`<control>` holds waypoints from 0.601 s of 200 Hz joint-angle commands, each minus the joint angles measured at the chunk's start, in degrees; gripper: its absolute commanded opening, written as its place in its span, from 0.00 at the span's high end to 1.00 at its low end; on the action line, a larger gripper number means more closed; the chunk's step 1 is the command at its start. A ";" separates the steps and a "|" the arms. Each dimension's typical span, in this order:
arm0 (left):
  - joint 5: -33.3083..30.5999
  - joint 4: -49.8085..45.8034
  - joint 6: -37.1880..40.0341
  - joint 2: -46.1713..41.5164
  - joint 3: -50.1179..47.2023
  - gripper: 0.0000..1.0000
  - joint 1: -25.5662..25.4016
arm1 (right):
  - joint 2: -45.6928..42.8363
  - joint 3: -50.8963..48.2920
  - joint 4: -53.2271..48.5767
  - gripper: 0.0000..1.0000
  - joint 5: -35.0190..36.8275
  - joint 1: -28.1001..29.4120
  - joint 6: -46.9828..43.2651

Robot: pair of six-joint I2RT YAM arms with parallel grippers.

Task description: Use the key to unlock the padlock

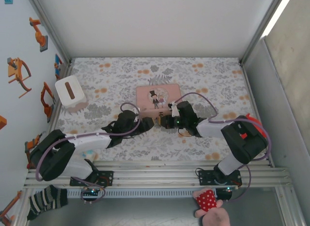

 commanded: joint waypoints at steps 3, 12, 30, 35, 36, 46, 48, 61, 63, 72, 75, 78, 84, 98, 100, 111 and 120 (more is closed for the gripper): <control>0.80 3.23 3.60 2.29 2.07 0.42 -0.28 | -0.37 -2.27 7.34 0.90 0.47 0.75 -10.88; 0.51 4.40 4.69 3.32 2.35 0.42 -0.50 | 0.08 -2.85 7.97 0.90 0.90 0.75 -13.00; 0.29 6.93 6.49 5.18 3.15 0.40 -0.81 | 0.84 -2.89 7.63 0.89 1.99 0.75 -16.76; 0.27 7.62 6.89 5.82 3.45 0.40 -0.90 | 0.99 -2.88 7.67 0.88 2.26 0.75 -17.64; 0.25 7.83 6.99 5.87 3.49 0.40 -0.94 | 1.08 -2.88 7.74 0.88 2.27 0.75 -17.77; 0.36 9.45 7.69 7.35 4.00 0.40 -1.08 | 1.55 -2.88 8.34 0.84 2.61 0.75 -19.04; 0.44 9.71 7.88 7.60 4.15 0.40 -1.12 | 1.60 -2.91 8.44 0.83 2.70 0.75 -19.22; 0.76 11.49 8.77 9.36 4.94 0.39 -1.36 | 1.74 -2.88 8.77 0.71 3.54 0.75 -19.74; 0.76 11.58 8.82 9.53 5.04 0.39 -1.41 | 1.67 -2.93 8.84 0.70 3.66 0.75 -19.75; 0.58 11.91 9.14 10.48 5.43 0.39 -1.56 | 0.87 -3.47 9.31 0.63 4.38 0.75 -19.67; 0.51 12.10 9.27 10.77 5.45 0.39 -1.67 | 0.50 -3.83 9.55 0.61 4.57 0.75 -19.55; 0.46 12.35 9.37 11.01 5.48 0.39 -1.70 | 0.00 -4.16 9.70 0.59 5.02 0.75 -19.43; 0.28 12.68 9.42 11.63 5.46 0.39 -1.89 | -1.03 -4.80 9.82 0.57 6.03 0.75 -19.26; -0.43 12.78 9.64 12.60 5.37 0.39 -2.26 | -4.67 -6.53 8.59 0.51 8.63 0.75 -19.14; -0.57 12.78 9.69 12.78 5.37 0.39 -2.34 | -5.28 -6.74 8.18 0.50 8.97 0.75 -19.13; -1.37 12.56 9.91 13.61 5.37 0.38 -2.70 | -8.77 -7.44 4.55 0.48 11.37 0.73 -18.87; -1.89 12.91 10.15 14.45 5.37 0.37 -3.00 | -11.66 -7.54 0.20 0.47 13.47 0.75 -18.63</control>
